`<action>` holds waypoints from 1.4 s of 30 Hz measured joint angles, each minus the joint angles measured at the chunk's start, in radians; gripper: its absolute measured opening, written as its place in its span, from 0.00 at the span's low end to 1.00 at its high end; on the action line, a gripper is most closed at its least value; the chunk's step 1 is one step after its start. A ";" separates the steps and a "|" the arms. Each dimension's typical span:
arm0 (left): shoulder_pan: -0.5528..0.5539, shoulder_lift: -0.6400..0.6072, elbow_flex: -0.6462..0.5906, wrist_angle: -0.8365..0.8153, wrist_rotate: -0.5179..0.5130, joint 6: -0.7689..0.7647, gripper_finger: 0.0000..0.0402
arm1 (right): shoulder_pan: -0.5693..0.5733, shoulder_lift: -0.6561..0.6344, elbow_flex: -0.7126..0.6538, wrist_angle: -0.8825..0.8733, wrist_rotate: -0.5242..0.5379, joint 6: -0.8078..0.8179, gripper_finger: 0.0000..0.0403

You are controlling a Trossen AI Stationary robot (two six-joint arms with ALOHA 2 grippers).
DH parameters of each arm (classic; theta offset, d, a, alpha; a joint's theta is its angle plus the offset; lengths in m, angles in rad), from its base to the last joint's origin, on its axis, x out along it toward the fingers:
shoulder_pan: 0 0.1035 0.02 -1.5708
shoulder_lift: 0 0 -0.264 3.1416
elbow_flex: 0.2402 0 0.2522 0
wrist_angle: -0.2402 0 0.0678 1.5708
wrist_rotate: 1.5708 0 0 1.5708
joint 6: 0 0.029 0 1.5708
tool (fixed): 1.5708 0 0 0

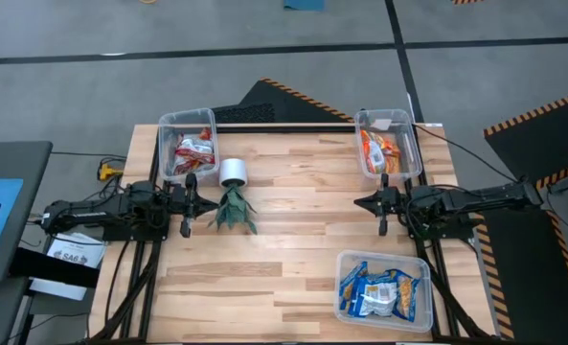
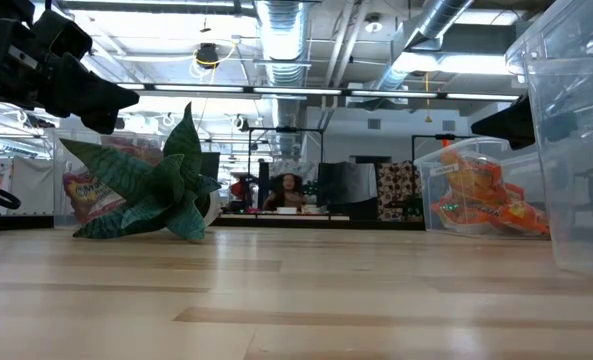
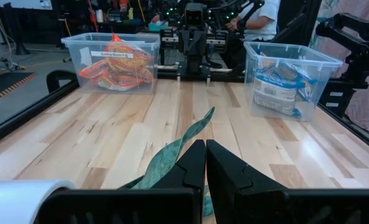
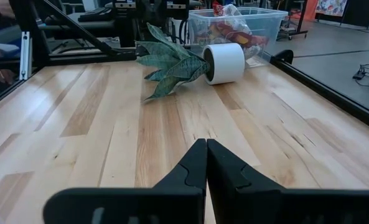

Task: Sort Maruchan noodles
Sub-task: Return to Home Position

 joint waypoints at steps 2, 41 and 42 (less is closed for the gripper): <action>0.000 0.000 0.000 -0.001 0.000 0.000 0.00 | 0.000 0.000 0.000 0.000 0.000 0.000 0.08; 0.000 0.000 0.000 -0.002 0.000 0.000 0.00 | 0.000 0.000 0.000 0.000 0.000 0.000 0.08; 0.000 0.000 0.000 -0.002 0.000 0.000 0.00 | 0.000 0.000 0.000 0.000 0.000 0.000 0.08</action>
